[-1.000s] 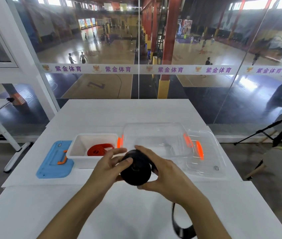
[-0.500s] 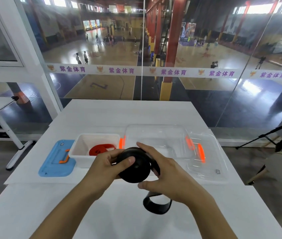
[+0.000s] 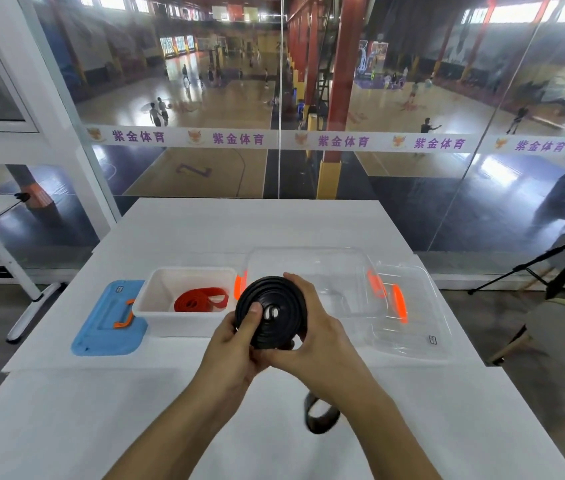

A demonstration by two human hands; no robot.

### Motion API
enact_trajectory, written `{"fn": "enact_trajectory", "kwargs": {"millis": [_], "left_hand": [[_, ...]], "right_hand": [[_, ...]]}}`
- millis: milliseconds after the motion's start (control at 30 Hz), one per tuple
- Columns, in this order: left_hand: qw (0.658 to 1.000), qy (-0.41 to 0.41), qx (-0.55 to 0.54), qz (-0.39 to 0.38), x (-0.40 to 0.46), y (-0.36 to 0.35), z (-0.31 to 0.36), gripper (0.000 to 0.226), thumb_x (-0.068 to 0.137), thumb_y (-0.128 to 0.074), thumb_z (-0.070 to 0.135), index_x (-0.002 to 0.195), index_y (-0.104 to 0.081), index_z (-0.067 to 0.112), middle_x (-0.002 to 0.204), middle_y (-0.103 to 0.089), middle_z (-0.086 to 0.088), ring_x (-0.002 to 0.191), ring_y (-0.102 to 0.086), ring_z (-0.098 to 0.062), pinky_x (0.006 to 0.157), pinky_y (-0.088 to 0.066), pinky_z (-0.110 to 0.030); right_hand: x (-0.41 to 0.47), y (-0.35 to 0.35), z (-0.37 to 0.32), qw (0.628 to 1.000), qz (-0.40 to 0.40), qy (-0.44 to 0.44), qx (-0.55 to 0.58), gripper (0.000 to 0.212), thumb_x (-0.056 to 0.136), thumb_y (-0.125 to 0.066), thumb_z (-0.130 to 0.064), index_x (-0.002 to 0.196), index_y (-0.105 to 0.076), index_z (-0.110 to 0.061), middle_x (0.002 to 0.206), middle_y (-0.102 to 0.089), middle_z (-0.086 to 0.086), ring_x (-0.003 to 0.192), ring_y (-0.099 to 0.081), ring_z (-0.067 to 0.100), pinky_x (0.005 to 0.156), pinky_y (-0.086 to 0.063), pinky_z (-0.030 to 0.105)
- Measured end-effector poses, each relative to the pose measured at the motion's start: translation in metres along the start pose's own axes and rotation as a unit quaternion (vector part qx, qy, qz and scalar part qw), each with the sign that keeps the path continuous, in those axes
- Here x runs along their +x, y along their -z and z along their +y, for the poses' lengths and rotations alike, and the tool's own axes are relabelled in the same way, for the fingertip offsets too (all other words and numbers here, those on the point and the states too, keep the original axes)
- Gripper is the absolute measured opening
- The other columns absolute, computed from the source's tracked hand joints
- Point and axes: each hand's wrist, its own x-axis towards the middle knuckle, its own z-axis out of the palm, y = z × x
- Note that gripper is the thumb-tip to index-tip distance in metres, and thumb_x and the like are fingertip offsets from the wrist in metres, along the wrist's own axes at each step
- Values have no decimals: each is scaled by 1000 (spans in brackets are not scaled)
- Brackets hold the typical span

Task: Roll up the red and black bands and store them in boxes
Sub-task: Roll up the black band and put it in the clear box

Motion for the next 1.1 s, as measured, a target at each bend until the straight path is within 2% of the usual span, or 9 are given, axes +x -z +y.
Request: {"fn": "enact_trajectory", "kwargs": {"millis": [167, 300, 400, 567, 733, 833, 933, 1000, 1100], "left_hand": [[982, 65, 135, -113, 2, 26, 15, 42, 93, -66, 31, 126, -65, 5, 118, -75, -18, 110, -72, -35, 89, -59, -52], [935, 38, 292, -196, 8, 31, 31, 36, 89, -73, 33, 121, -70, 16, 112, -77, -11, 105, -75, -27, 83, -62, -44], [918, 24, 343, -198, 15, 27, 31, 23, 91, -71, 24, 111, -75, 14, 103, -80, -11, 96, -77, -25, 74, -62, -36], [944, 18, 285, -163, 30, 21, 17, 33, 84, -73, 28, 113, -75, 13, 105, -79, -13, 99, -76, -29, 78, -63, -41], [983, 38, 159, -81, 53, 7, -3, 41, 81, -73, 30, 115, -73, 6, 109, -78, -19, 104, -75, -34, 89, -60, -50], [991, 73, 103, -35, 74, -3, -12, 35, 90, -69, 27, 115, -70, 2, 106, -78, -21, 99, -76, -34, 80, -64, -42], [994, 90, 67, 10, 98, -13, -25, 30, 95, -67, 24, 110, -70, -2, 100, -79, -20, 90, -79, -30, 69, -64, -35], [994, 95, 55, 18, 114, -21, -36, 28, 97, -65, 23, 110, -68, -1, 97, -80, -19, 89, -79, -29, 68, -63, -33], [993, 99, 55, 39, 143, -32, -54, 27, 99, -63, 24, 112, -66, 1, 103, -78, -19, 93, -78, -30, 72, -63, -36]], "right_hand": [[0, 30, 11, 993, -111, 24, -28, 92, 71, -93, -22, 141, -41, -51, 124, -66, -23, 119, -63, 5, 104, -52, 32], [2, 40, 15, 980, -187, 9, -67, 97, 68, -94, -22, 142, -40, -55, 122, -65, -24, 108, -62, 4, 101, -52, 30], [4, 38, 18, 976, -206, -2, -67, 100, 69, -93, -23, 144, -37, -58, 121, -65, -25, 103, -61, 1, 99, -51, 24], [14, 44, 34, 980, -198, -19, -32, 109, 70, -93, -25, 149, -27, -63, 125, -62, -25, 104, -63, 10, 100, -53, 31], [29, 43, 59, 989, -136, -52, 30, 104, 77, -90, -26, 149, -25, -66, 81, -57, -26, 71, -48, 4, 78, -51, 23], [36, 32, 74, 990, -96, -69, 83, 97, 84, -86, -24, 150, -25, -62, 97, -60, -40, 76, -59, -1, 73, -49, 17], [48, 10, 95, 986, -17, -94, 134, 81, 84, -80, -44, 148, -32, -61, 135, -54, -24, 121, -58, -4, 96, -50, 26], [60, -4, 105, 981, 50, -126, 137, 65, 88, -70, -54, 144, -37, -59, 136, -51, -21, 121, -54, -9, 99, -50, 26], [83, -15, 118, 968, 112, -188, 125, 54, 95, -62, -55, 144, -39, -56, 132, -47, -16, 108, -59, -6, 78, -47, 12]]}}
